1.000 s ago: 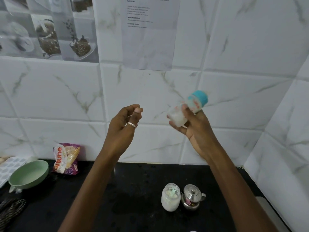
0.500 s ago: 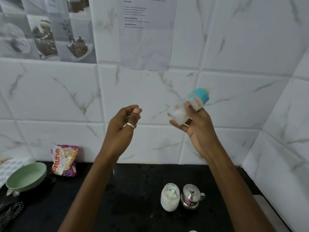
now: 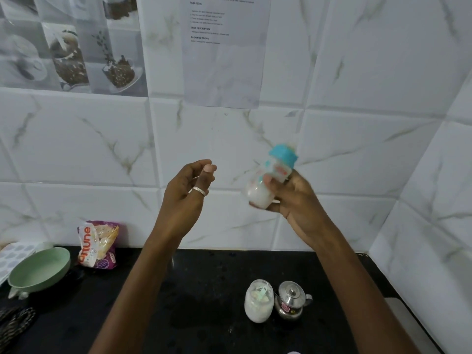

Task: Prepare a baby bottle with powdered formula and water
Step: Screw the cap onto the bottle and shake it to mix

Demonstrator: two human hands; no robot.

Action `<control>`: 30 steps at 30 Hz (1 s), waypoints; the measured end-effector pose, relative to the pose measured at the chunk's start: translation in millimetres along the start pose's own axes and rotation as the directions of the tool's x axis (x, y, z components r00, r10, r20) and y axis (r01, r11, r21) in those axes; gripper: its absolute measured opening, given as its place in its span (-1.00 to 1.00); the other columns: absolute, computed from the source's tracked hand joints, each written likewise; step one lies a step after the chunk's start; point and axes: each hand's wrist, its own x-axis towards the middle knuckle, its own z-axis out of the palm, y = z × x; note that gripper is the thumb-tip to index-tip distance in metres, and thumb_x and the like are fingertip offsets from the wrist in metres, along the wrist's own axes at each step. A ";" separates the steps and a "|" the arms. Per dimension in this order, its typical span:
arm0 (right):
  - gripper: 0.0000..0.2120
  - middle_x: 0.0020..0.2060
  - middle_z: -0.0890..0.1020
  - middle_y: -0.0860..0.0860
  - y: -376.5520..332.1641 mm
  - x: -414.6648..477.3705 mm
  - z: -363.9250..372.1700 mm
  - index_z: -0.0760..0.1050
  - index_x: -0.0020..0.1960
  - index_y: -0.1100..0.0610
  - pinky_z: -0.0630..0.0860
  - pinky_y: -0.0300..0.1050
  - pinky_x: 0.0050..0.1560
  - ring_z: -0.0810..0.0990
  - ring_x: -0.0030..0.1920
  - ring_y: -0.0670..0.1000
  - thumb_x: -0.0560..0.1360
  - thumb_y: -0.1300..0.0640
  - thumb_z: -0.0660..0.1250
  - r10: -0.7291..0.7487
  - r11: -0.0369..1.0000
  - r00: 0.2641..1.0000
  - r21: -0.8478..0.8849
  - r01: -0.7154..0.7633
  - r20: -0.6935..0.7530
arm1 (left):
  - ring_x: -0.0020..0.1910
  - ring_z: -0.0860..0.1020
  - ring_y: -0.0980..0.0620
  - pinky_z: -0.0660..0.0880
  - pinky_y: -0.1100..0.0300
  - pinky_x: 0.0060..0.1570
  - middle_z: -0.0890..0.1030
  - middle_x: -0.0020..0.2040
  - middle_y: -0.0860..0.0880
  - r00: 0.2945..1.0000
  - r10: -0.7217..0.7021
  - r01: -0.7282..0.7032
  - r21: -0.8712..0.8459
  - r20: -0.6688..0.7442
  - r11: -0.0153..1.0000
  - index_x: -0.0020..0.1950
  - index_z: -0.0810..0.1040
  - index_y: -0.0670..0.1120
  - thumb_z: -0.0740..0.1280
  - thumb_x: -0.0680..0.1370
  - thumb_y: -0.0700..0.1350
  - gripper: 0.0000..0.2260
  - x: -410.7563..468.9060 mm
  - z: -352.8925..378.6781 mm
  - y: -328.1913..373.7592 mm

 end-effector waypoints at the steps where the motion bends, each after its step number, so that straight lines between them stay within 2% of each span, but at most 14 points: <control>1: -0.53 0.19 0.67 0.10 -2.7 1.1 0.3 0.45 0.35 0.14 0.66 0.19 0.10 0.67 0.24 0.18 0.51 0.04 0.47 -0.026 0.992 0.998 0.124 0.033 -0.051 | 0.21 0.64 0.17 0.58 0.02 0.29 0.69 0.17 0.22 1.000 0.001 -0.001 0.000 0.003 1.000 0.23 0.59 0.19 0.26 0.53 0.31 -0.63 -0.6 0.2 -0.4; 3: -0.50 0.25 0.63 0.18 -5.7 3.1 2.2 0.40 0.38 0.16 0.67 0.18 0.10 0.66 0.24 0.23 0.52 0.04 0.45 -0.046 0.973 0.994 0.221 0.066 -0.096 | 0.20 0.64 0.19 0.59 0.02 0.29 0.68 0.18 0.21 1.000 0.001 -0.001 0.004 0.002 1.000 0.23 0.59 0.19 0.25 0.52 0.31 -0.63 -1.8 -0.5 -1.3; 7: -0.51 0.17 0.67 0.06 0.0 -1.4 3.8 0.47 0.34 0.11 0.65 0.18 0.15 0.65 0.26 0.15 0.47 0.03 0.51 0.051 0.994 0.997 -0.099 -0.044 0.062 | 0.20 0.65 0.17 0.59 0.02 0.28 0.69 0.14 0.22 1.000 -0.001 0.001 0.006 -0.006 1.000 0.23 0.59 0.19 0.25 0.53 0.31 -0.64 -0.9 -0.4 -0.8; 8: -0.49 0.15 0.68 0.05 -0.2 -1.0 3.4 0.47 0.35 0.12 0.66 0.17 0.13 0.66 0.25 0.14 0.46 0.03 0.51 0.027 0.997 0.999 -0.069 -0.024 0.041 | 0.20 0.65 0.16 0.59 0.02 0.28 0.69 0.14 0.22 1.000 -0.001 0.001 0.000 -0.006 1.000 0.22 0.59 0.19 0.25 0.53 0.30 -0.64 -1.3 0.0 -0.5; 10: -0.43 0.16 0.67 0.09 -2.4 1.7 4.3 0.43 0.39 0.17 0.66 0.17 0.09 0.68 0.22 0.17 0.45 0.04 0.50 -0.021 0.986 0.997 0.163 0.032 -0.070 | 0.20 0.65 0.17 0.59 0.02 0.28 0.69 0.16 0.20 1.000 -0.002 0.002 -0.004 -0.003 1.000 0.24 0.60 0.17 0.26 0.53 0.30 -0.62 -2.9 0.0 -0.5; 11: -0.43 0.16 0.66 0.11 -3.9 2.3 4.6 0.42 0.38 0.17 0.66 0.18 0.09 0.68 0.22 0.20 0.45 0.03 0.50 -0.032 0.977 0.995 0.209 0.052 -0.099 | 0.20 0.65 0.18 0.59 0.02 0.28 0.69 0.17 0.20 1.000 -0.001 0.001 0.000 -0.002 1.000 0.25 0.59 0.17 0.26 0.52 0.31 -0.61 -3.3 0.1 -0.5; 15: -0.53 0.11 0.69 0.05 -0.4 -3.2 5.2 0.49 0.30 0.11 0.65 0.19 0.14 0.66 0.23 0.14 0.47 0.02 0.52 0.035 0.995 0.998 -0.094 -0.031 0.043 | 0.20 0.65 0.18 0.59 0.04 0.28 0.69 0.18 0.20 1.000 0.000 0.000 0.002 -0.012 1.000 0.27 0.59 0.16 0.25 0.53 0.30 -0.60 -2.6 -0.7 1.7; 16: -0.54 0.09 0.70 0.04 -0.9 -3.3 4.2 0.49 0.31 0.13 0.65 0.19 0.14 0.67 0.21 0.13 0.48 0.03 0.51 0.021 0.997 0.999 -0.072 -0.018 0.038 | 0.20 0.65 0.18 0.59 0.06 0.27 0.69 0.18 0.20 1.000 -0.001 0.001 -0.003 -0.012 1.000 0.26 0.59 0.16 0.25 0.53 0.30 -0.61 -2.8 -0.8 2.2; 19: -0.52 0.10 0.69 0.10 -7.7 -1.1 5.7 0.44 0.34 0.19 0.66 0.19 0.10 0.69 0.18 0.18 0.50 0.03 0.43 -0.037 0.974 0.993 0.217 0.060 -0.109 | 0.20 0.64 0.18 0.59 0.07 0.27 0.68 0.19 0.19 1.000 0.000 0.000 -0.005 -0.003 1.000 0.25 0.59 0.17 0.26 0.52 0.30 -0.61 -4.8 -1.5 1.7; 20: -0.49 0.14 0.68 0.11 -8.2 0.1 6.6 0.43 0.36 0.18 0.66 0.19 0.11 0.69 0.20 0.20 0.49 0.02 0.43 -0.040 0.975 0.992 0.212 0.064 -0.116 | 0.21 0.64 0.19 0.59 0.07 0.27 0.68 0.19 0.19 1.000 -0.001 0.001 -0.001 -0.003 1.000 0.26 0.59 0.17 0.25 0.52 0.30 -0.60 -5.1 -2.2 1.6; 23: -0.47 0.11 0.70 0.02 -0.2 -4.6 6.0 0.49 0.31 0.11 0.63 0.23 0.18 0.67 0.24 0.14 0.41 -0.02 0.51 0.034 0.997 0.999 -0.062 -0.034 0.005 | 0.22 0.64 0.19 0.59 0.06 0.28 0.68 0.20 0.21 1.000 0.003 -0.003 0.010 -0.005 1.000 0.27 0.58 0.17 0.25 0.53 0.31 -0.60 -4.6 -3.6 2.2; 24: -0.48 0.09 0.70 0.01 0.4 -5.5 3.9 0.50 0.31 0.11 0.63 0.23 0.19 0.67 0.24 0.12 0.41 -0.01 0.51 0.031 0.997 0.999 -0.076 -0.030 0.013 | 0.22 0.64 0.18 0.59 0.06 0.28 0.68 0.20 0.21 1.000 0.003 -0.003 0.009 -0.006 1.000 0.27 0.59 0.18 0.25 0.53 0.30 -0.61 -4.5 -3.7 2.6; 28: -0.53 0.13 0.68 0.13 -7.7 -1.6 -5.1 0.45 0.31 0.16 0.66 0.20 0.12 0.69 0.18 0.22 0.45 0.08 0.43 -0.040 0.964 0.987 0.255 0.080 -0.156 | 0.22 0.64 0.17 0.59 0.04 0.28 0.68 0.20 0.20 1.000 0.001 -0.001 0.004 -0.007 1.000 0.24 0.59 0.20 0.26 0.53 0.31 -0.63 -6.8 -7.5 1.9; 30: -0.57 0.13 0.67 0.15 -7.1 -3.7 -5.4 0.46 0.27 0.14 0.68 0.15 0.08 0.70 0.14 0.24 0.44 0.08 0.44 -0.026 0.989 0.994 0.144 0.041 -0.105 | 0.22 0.64 0.18 0.59 0.04 0.28 0.68 0.19 0.21 1.000 0.000 0.000 0.010 -0.009 1.000 0.24 0.59 0.20 0.25 0.53 0.31 -0.63 -6.7 -9.1 2.2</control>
